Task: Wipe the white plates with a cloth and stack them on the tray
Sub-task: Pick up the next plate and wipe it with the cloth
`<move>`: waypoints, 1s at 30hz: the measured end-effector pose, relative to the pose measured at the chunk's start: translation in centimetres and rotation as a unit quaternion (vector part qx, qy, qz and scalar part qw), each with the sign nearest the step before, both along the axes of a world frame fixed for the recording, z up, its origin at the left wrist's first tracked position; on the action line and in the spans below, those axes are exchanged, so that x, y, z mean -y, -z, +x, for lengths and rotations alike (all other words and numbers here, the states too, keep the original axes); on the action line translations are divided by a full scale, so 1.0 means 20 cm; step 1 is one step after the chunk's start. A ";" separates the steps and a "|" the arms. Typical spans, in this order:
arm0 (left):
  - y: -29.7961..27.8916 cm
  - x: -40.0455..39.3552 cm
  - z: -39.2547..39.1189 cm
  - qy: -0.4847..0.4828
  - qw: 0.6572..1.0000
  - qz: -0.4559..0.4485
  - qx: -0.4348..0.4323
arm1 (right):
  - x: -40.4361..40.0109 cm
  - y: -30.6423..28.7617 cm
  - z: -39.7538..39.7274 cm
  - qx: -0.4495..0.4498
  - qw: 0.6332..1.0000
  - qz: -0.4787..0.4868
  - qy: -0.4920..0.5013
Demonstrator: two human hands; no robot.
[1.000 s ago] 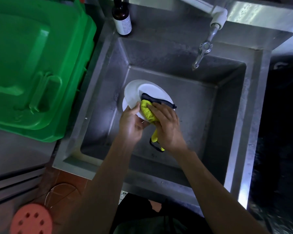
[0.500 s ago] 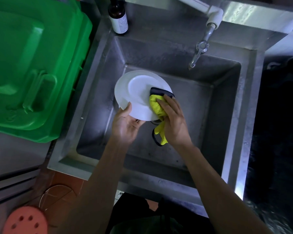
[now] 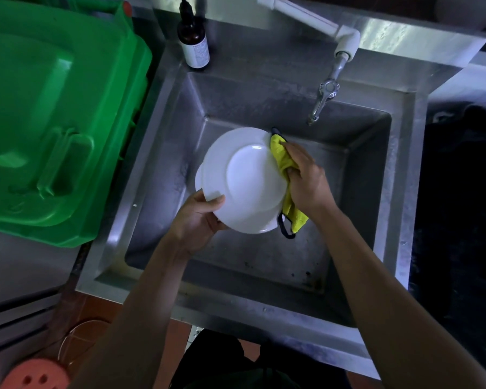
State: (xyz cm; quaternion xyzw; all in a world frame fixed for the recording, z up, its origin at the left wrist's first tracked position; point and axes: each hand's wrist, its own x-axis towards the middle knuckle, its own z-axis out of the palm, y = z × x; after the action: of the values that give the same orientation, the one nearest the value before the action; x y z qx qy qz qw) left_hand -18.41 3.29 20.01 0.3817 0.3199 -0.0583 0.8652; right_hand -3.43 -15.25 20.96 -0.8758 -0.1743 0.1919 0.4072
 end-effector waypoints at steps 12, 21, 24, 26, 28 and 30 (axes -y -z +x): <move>-0.03 -0.02 0.02 0.097 0.994 0.046 -0.017 | -0.11 -0.06 -0.03 0.079 0.995 -0.046 -0.043; -0.06 0.02 0.08 0.120 0.985 0.117 -0.029 | -0.19 -0.08 -0.23 0.148 0.984 -0.068 -0.075; -0.08 0.01 0.11 0.136 0.977 0.160 -0.036 | -0.21 -0.09 -0.27 0.147 0.987 -0.046 -0.052; -0.10 0.01 0.13 0.145 0.972 0.181 -0.035 | -0.20 -0.11 -0.28 0.152 0.987 -0.044 -0.034; -0.11 0.01 0.16 0.155 0.968 0.197 -0.026 | -0.17 -0.13 -0.27 0.145 0.988 -0.050 -0.027; -0.11 0.02 0.19 0.173 0.956 0.238 -0.021 | -0.13 -0.15 -0.25 0.130 0.990 -0.059 -0.023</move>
State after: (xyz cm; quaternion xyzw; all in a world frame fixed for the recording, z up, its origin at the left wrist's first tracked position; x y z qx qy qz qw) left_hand -14.68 2.85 22.17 0.6244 0.2714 -0.1369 0.7195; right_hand -8.48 -12.71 23.87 -0.9115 -0.2341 0.0962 0.3241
